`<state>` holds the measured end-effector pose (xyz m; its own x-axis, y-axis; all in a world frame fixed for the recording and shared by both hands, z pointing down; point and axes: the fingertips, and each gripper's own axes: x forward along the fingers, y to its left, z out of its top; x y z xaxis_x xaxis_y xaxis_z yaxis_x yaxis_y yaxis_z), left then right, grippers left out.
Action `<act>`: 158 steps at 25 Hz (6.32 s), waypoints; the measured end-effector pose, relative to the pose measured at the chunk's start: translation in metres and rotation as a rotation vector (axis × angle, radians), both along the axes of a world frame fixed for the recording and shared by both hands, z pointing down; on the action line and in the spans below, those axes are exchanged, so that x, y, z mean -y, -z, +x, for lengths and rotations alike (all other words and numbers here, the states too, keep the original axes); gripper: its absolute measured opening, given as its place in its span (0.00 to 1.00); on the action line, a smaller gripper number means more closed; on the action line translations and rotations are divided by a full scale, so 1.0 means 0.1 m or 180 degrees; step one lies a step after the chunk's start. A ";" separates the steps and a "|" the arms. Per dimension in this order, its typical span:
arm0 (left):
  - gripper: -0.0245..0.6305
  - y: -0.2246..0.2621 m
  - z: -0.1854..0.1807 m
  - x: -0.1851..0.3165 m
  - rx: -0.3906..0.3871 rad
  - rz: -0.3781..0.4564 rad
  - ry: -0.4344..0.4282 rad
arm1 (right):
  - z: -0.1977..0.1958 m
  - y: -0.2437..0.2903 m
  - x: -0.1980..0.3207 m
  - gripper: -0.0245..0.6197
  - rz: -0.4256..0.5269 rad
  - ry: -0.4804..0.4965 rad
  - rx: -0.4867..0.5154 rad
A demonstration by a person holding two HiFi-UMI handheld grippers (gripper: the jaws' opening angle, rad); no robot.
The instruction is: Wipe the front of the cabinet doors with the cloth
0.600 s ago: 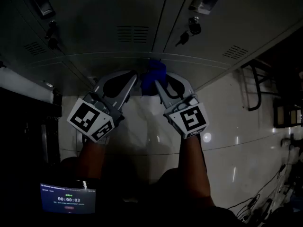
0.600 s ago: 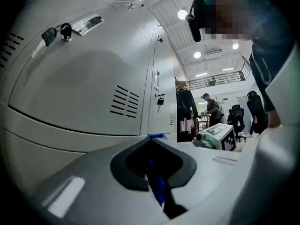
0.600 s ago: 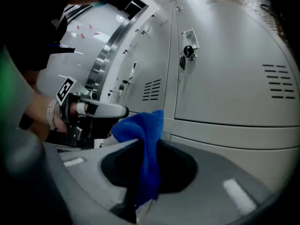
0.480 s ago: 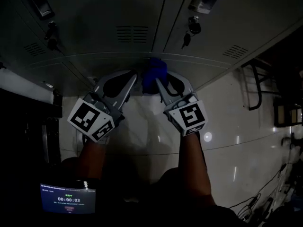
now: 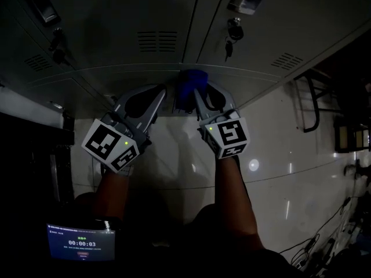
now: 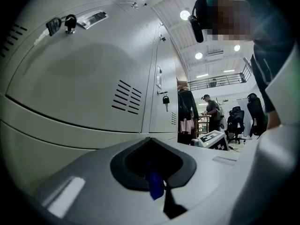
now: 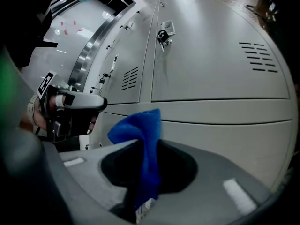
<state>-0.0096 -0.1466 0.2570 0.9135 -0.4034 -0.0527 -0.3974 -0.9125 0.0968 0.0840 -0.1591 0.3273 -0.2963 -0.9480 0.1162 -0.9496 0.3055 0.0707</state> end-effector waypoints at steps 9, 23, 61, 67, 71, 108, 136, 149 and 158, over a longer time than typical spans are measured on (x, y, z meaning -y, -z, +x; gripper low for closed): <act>0.04 -0.03 0.12 -0.02 -0.0008 -0.0012 -0.0046 | 0.46 0.03 -0.11 0.15 -0.0037 -0.0279 0.0004; 0.04 -0.02 0.21 -0.05 -0.0042 -0.0040 -0.0057 | 1.44 0.05 -0.40 0.15 -0.0058 -0.0973 0.0003; 0.05 -0.03 0.20 -0.02 -0.0021 0.0044 -0.0051 | 0.10 -0.01 -0.29 0.15 0.0022 0.0123 -0.0180; 0.04 0.01 0.12 -0.01 0.0001 0.0067 -0.0010 | -0.34 -0.22 -0.23 0.15 -0.0146 0.0473 -0.0178; 0.05 0.02 0.13 -0.01 -0.0019 0.0060 -0.0024 | -0.24 -0.40 -0.18 0.15 -0.0310 0.0367 -0.0071; 0.05 0.02 0.31 -0.06 -0.0087 0.0018 -0.0118 | 1.63 -0.65 -0.46 0.16 -0.0552 -0.1417 0.0219; 0.05 0.05 0.29 -0.04 -0.0101 0.0045 -0.0093 | 1.12 -0.59 -0.45 0.16 -0.0837 -0.1107 0.0236; 0.05 0.06 0.28 -0.02 -0.0098 0.0053 -0.0073 | -0.24 -1.05 -0.14 0.16 -0.1112 0.0156 0.0171; 0.05 0.04 0.23 0.01 -0.0114 0.0017 -0.0055 | 0.10 -1.25 -0.04 0.16 -0.1196 -0.0302 0.0251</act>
